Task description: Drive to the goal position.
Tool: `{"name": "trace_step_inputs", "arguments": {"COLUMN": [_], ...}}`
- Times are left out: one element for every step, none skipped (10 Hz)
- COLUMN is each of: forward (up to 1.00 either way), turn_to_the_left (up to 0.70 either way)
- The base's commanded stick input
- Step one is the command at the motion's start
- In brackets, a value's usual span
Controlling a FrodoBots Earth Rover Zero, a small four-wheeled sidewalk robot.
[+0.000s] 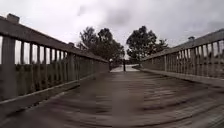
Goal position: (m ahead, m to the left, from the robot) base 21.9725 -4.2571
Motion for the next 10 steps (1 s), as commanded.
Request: {"name": "trace_step_inputs", "arguments": {"forward": [0.85,0.85,0.85,0.85,0.85,0.85,0.85,0.85,0.85,0.85], "turn_to_the_left": [0.00,0.00,0.00,0.00,0.00,0.00,0.00,0.00,0.00,0.00]}}
